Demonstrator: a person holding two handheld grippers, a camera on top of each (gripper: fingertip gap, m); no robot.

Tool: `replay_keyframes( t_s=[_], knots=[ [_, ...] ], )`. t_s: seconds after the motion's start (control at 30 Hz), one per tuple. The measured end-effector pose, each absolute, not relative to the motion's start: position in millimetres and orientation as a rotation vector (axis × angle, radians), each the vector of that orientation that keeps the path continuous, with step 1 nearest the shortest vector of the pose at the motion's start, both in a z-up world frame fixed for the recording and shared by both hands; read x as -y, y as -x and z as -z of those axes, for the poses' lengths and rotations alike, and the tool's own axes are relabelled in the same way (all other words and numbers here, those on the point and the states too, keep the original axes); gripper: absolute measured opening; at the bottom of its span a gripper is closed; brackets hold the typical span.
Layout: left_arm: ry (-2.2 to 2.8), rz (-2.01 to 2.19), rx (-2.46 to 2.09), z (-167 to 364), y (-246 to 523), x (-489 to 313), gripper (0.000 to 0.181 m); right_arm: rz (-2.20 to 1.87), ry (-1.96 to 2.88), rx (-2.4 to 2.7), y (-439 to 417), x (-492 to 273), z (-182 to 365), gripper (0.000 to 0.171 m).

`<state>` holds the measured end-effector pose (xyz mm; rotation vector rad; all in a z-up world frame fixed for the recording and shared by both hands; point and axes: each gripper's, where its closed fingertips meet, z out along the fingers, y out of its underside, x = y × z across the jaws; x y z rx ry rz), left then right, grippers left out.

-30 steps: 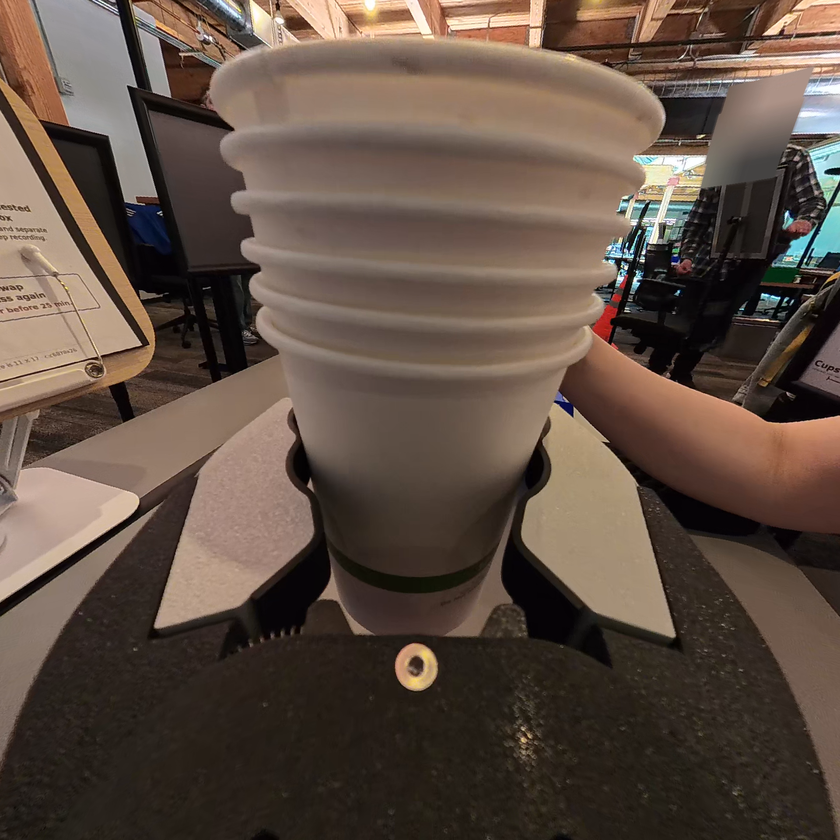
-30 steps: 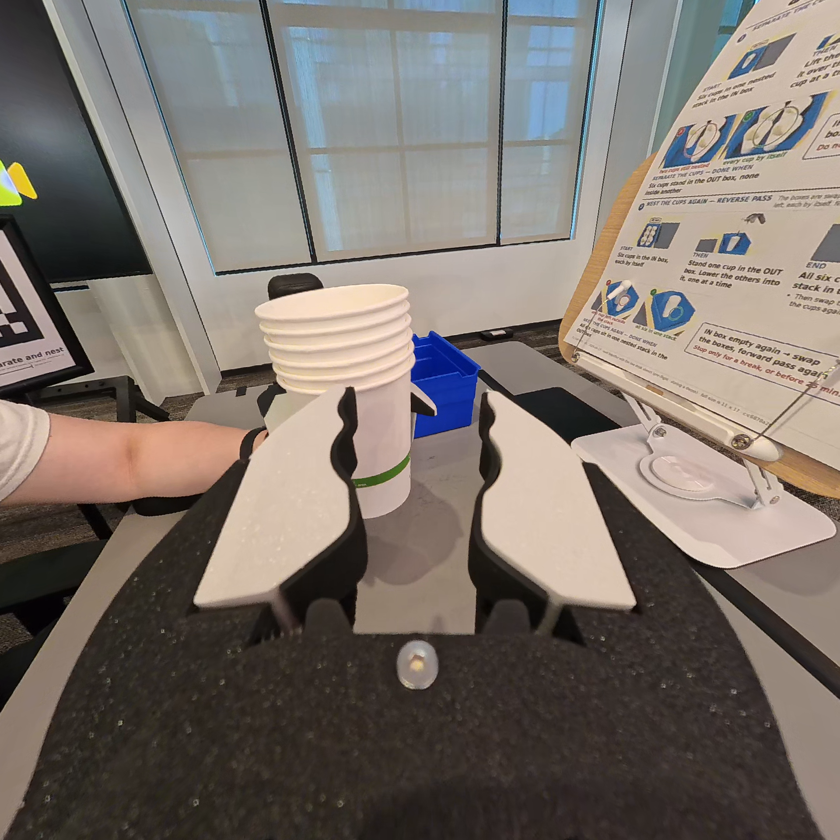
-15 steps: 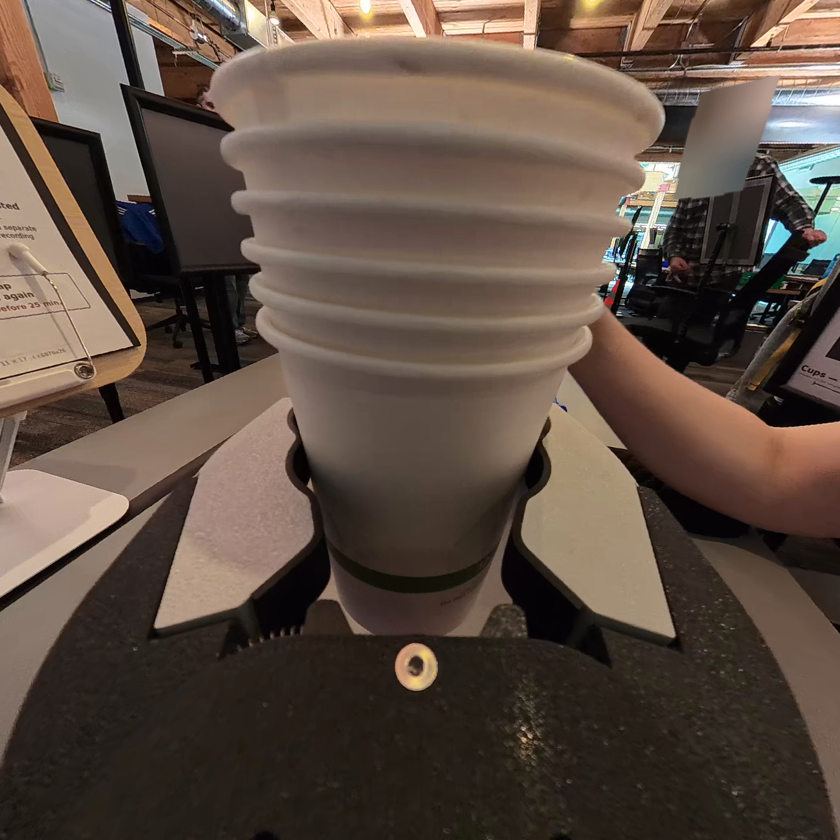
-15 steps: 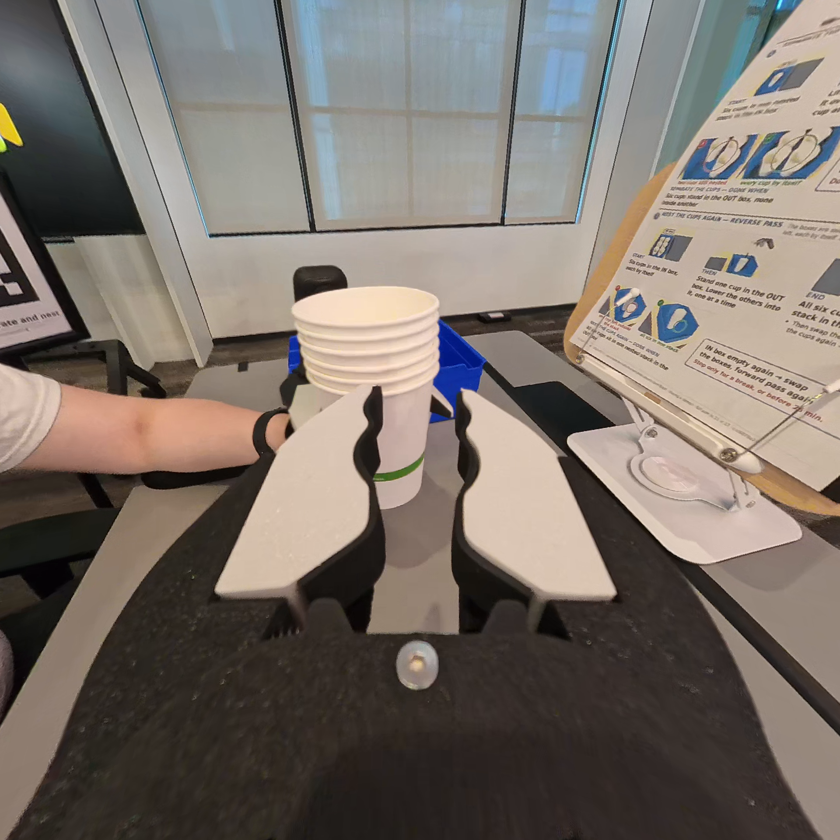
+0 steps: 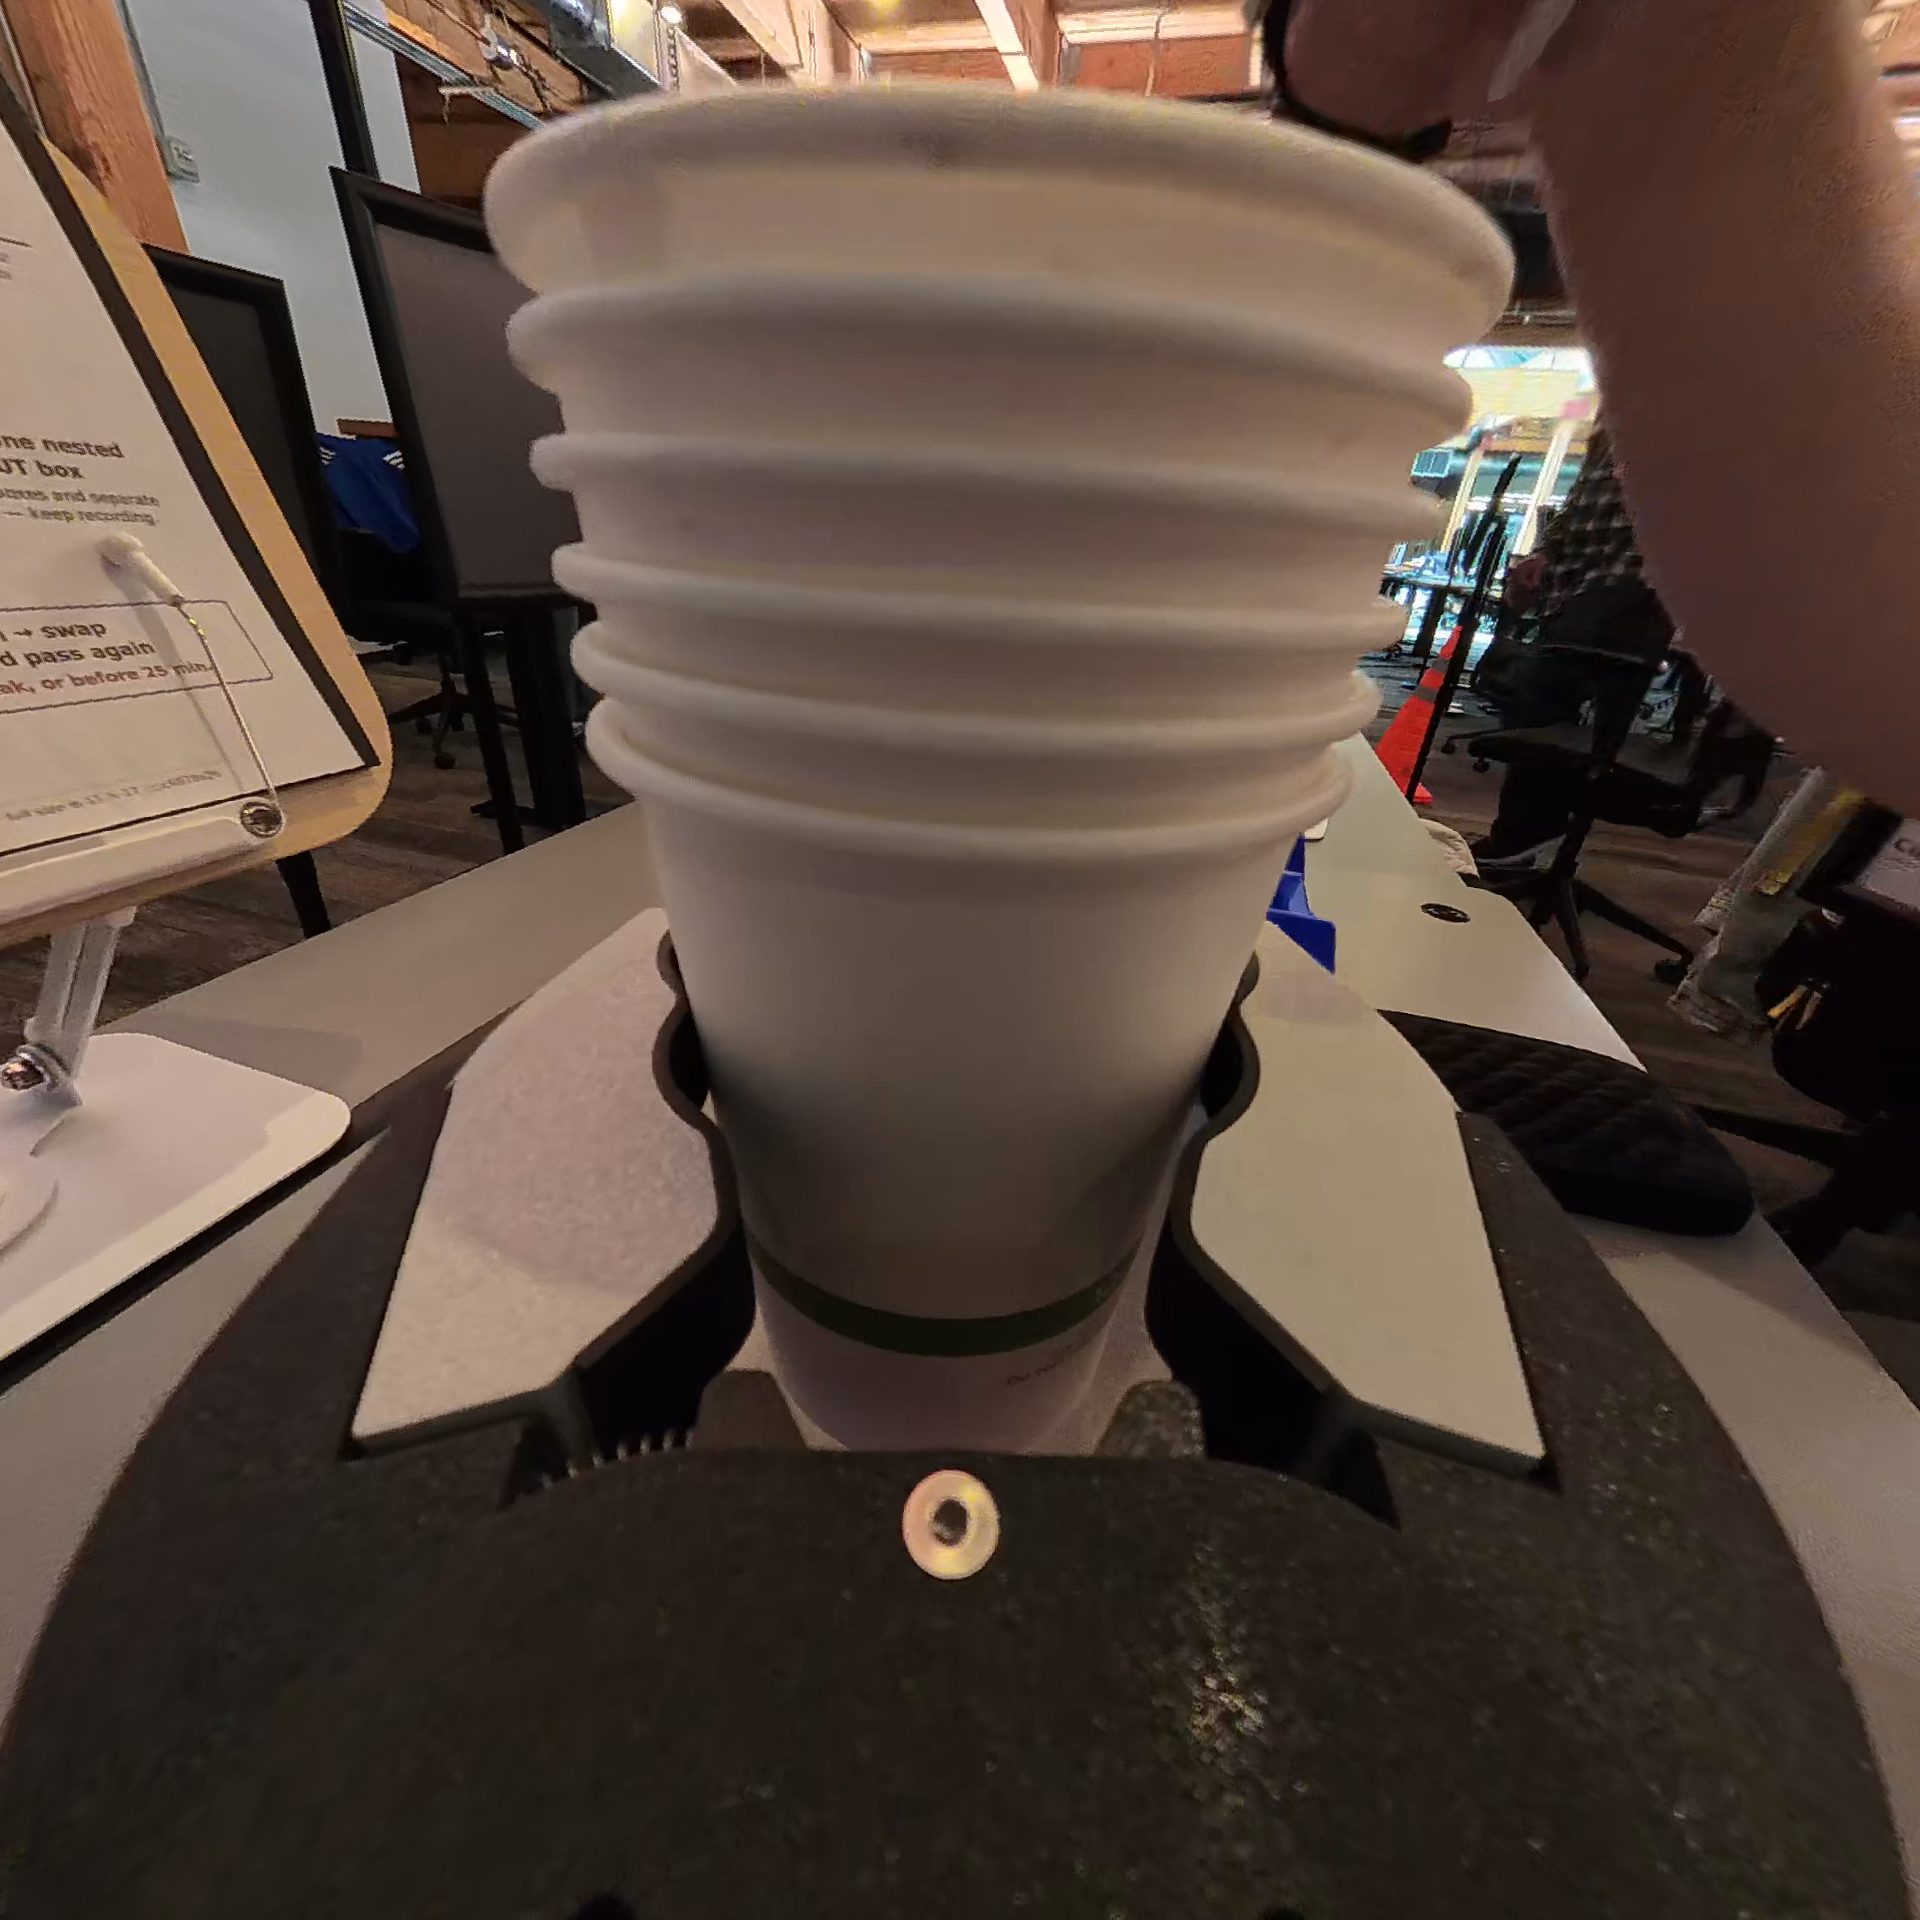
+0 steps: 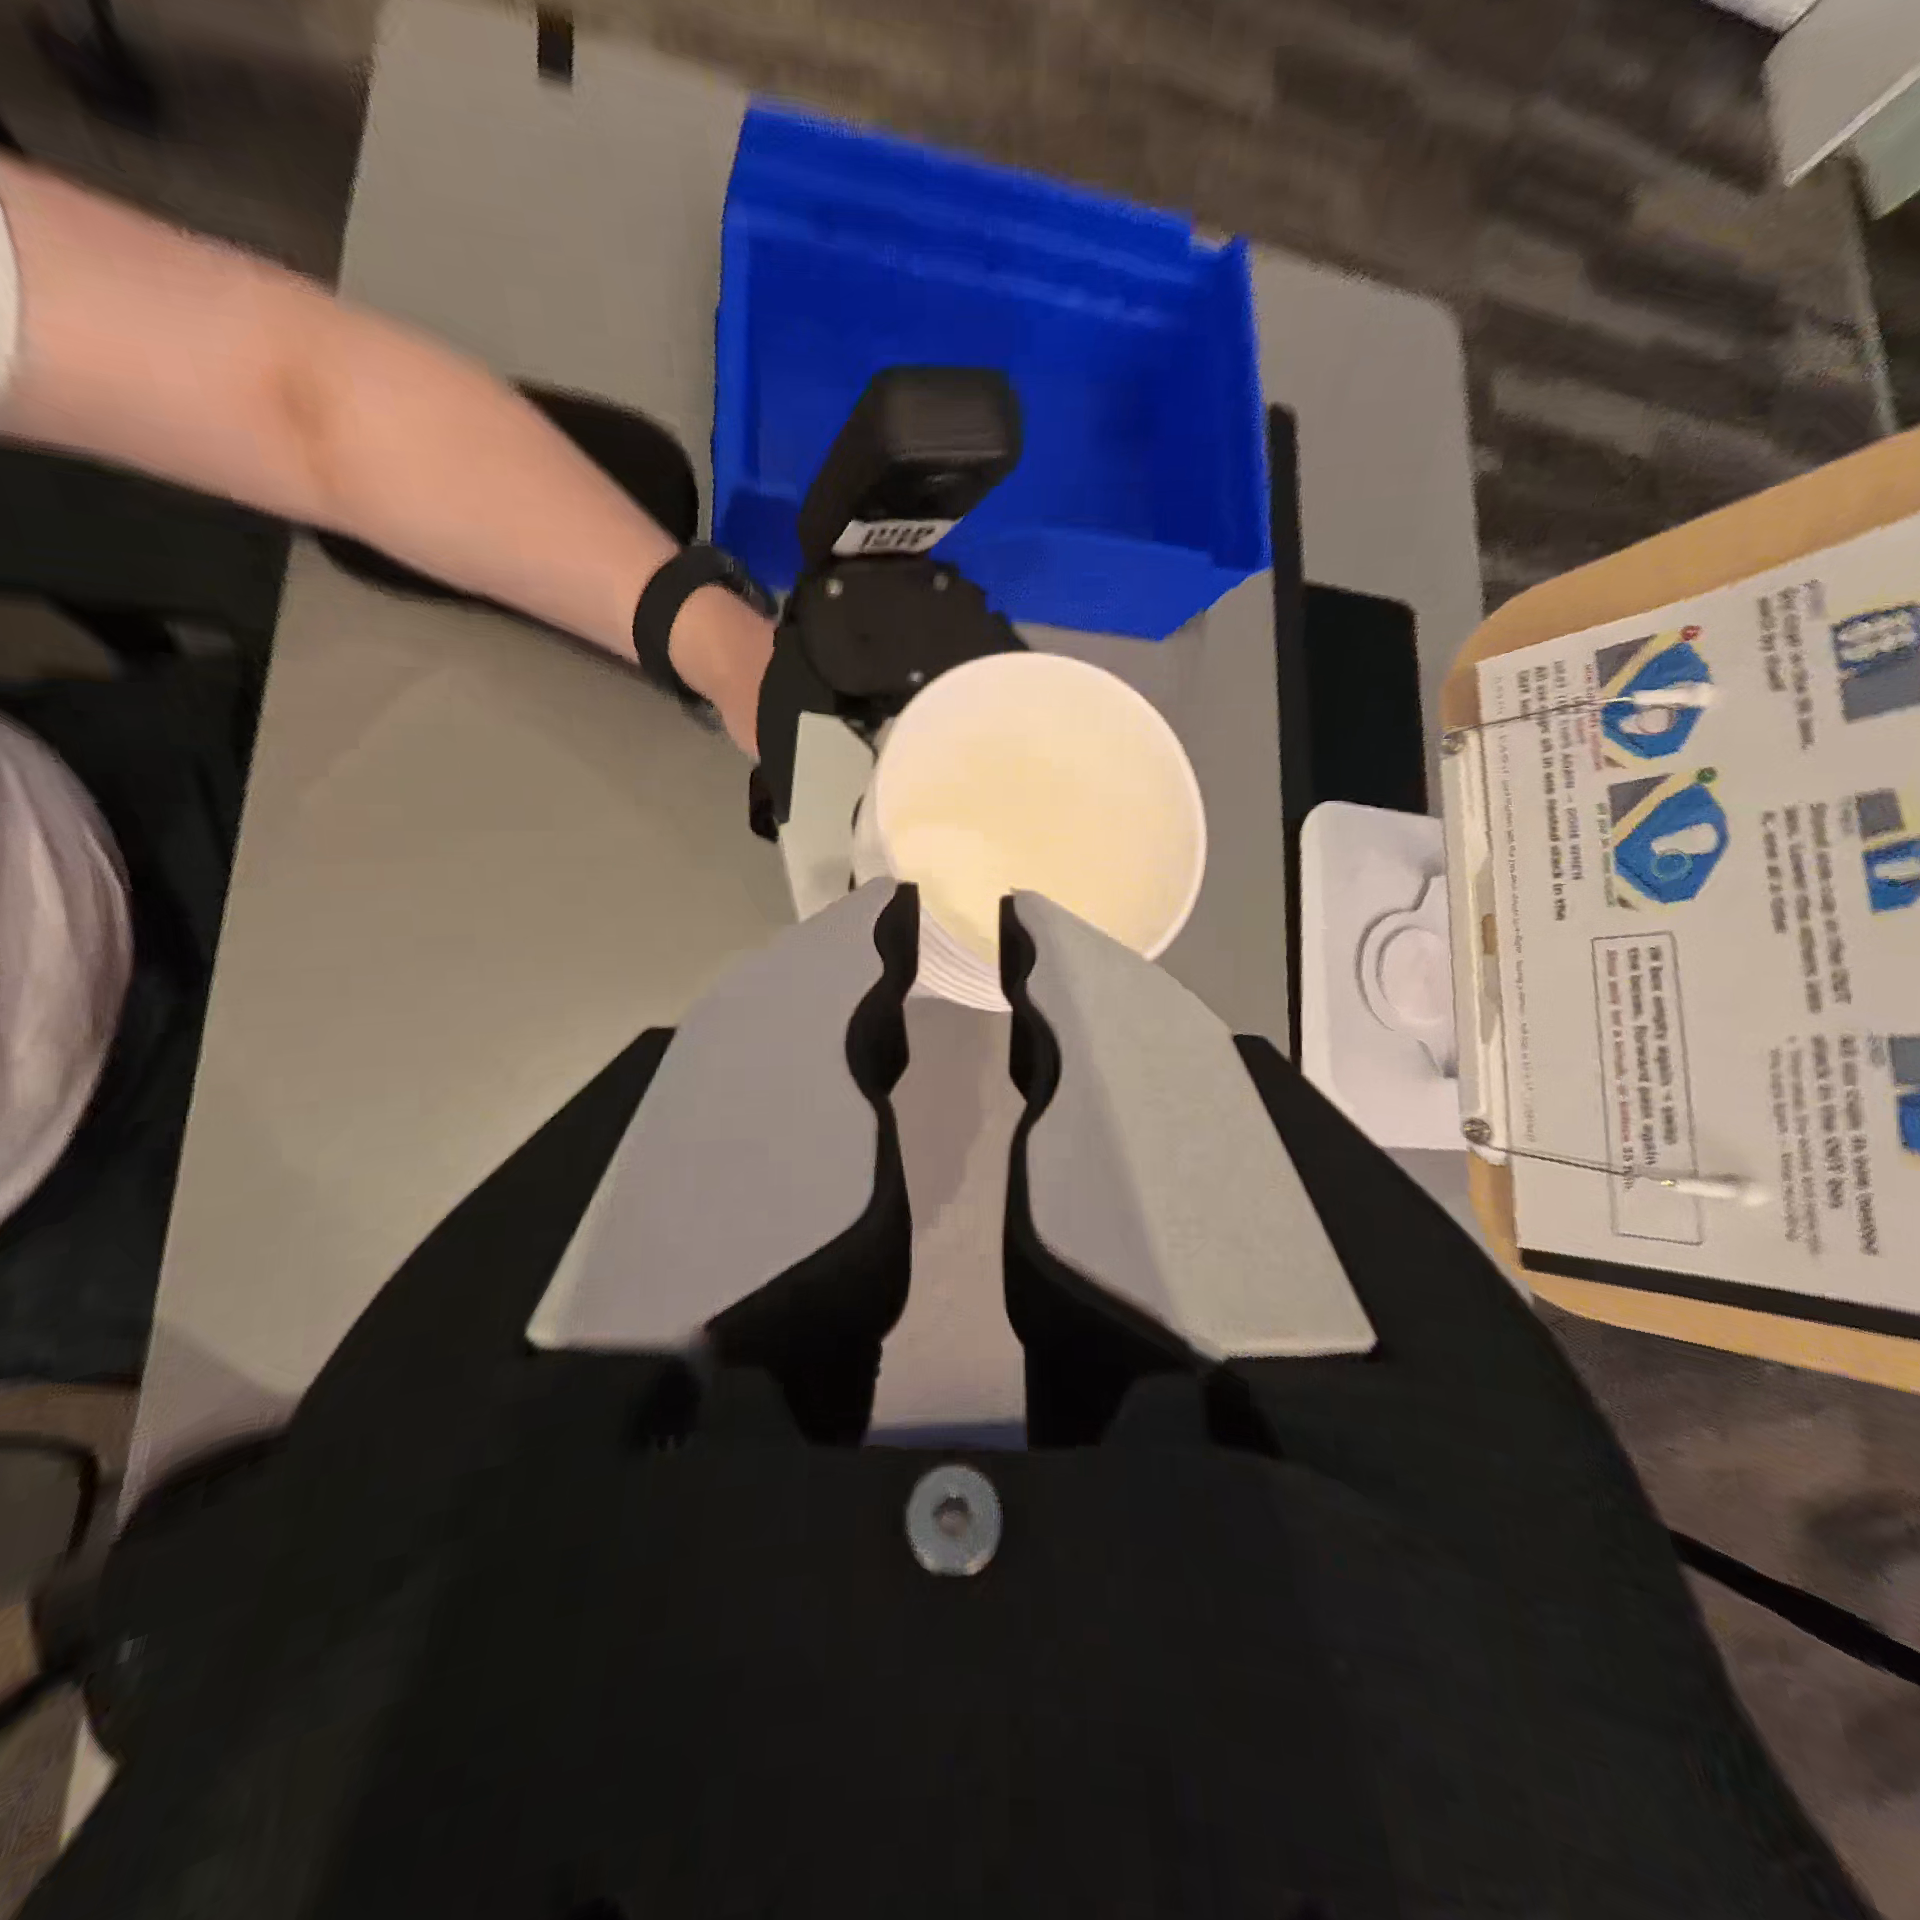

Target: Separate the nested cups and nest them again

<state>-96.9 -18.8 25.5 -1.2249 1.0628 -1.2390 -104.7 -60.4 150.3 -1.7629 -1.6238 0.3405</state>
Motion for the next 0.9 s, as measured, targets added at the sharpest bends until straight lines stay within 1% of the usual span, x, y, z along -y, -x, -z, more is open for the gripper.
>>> replay_keyframes(
  t_s=[0.1, 0.33, 0.57, 0.73, 0.9],
  knots=[
    [1.233, 1.235, -1.063, -23.3, 96.8, 17.8, 0.096, -0.173, 1.800, 1.762, 117.1, 56.5, -138.0, 0.014],
    [1.230, 1.235, -1.068, -24.1, 96.3, 19.0, 0.096, -0.007, 1.900, 1.925, 116.5, 51.2, -109.3, 0.019],
    [1.244, 1.228, -1.075, -20.5, 95.9, 17.1, 0.096, -0.028, 1.916, 2.011, 123.1, 54.7, -98.0, 0.010],
    [1.232, 1.241, -1.075, -24.1, 95.9, 19.5, 0.096, -0.048, 1.924, 2.034, 125.6, 59.4, -95.6, 0.011],
    [1.233, 1.240, -1.082, -23.0, 95.1, 20.4, 0.096, -0.038, 1.926, 2.060, 127.6, 60.2, -91.7, 0.003]
  ],
)
